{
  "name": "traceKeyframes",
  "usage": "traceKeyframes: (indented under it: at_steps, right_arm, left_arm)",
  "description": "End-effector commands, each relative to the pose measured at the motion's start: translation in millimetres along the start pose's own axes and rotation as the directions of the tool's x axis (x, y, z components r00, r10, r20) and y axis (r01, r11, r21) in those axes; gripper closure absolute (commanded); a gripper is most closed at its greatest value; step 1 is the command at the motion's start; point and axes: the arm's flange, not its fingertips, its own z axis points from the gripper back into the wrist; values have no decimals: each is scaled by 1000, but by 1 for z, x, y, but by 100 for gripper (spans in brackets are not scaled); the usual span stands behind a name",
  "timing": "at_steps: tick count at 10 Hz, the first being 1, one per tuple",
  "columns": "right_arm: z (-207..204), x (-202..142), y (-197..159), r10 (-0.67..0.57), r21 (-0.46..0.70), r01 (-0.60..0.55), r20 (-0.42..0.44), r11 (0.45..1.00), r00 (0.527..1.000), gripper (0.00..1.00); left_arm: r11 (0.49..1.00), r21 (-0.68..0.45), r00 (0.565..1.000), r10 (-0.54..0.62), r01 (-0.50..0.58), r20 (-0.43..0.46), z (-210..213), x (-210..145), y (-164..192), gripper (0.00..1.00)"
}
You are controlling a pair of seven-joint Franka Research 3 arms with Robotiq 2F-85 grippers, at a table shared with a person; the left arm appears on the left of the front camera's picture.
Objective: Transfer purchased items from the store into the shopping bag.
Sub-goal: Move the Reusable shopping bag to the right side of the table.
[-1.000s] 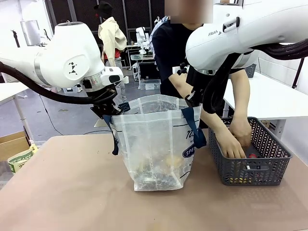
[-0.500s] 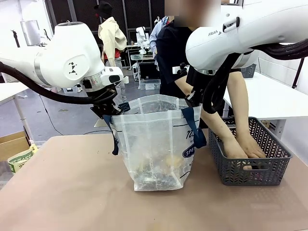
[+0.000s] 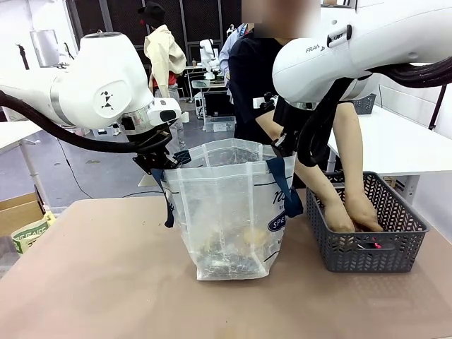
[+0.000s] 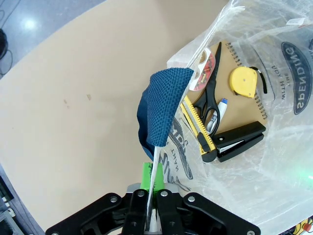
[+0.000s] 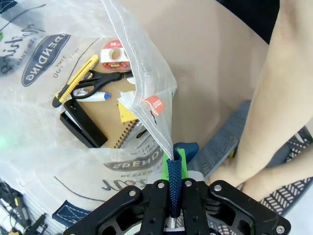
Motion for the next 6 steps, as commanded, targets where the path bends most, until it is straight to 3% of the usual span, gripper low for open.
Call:
traceKeyframes:
  at_steps: [1,6]
  right_arm:
    - [-1,-1,-1,-1,0,1,-2,1000,1000,100]
    - [-1,-1,-1,-1,0,1,-2,1000,1000,100]
  left_arm:
    - [1000,1,1000,2,-2,-2,-1,-1,1,100]
    - [1000,1,1000,2,-2,-2,-1,-1,1,100]
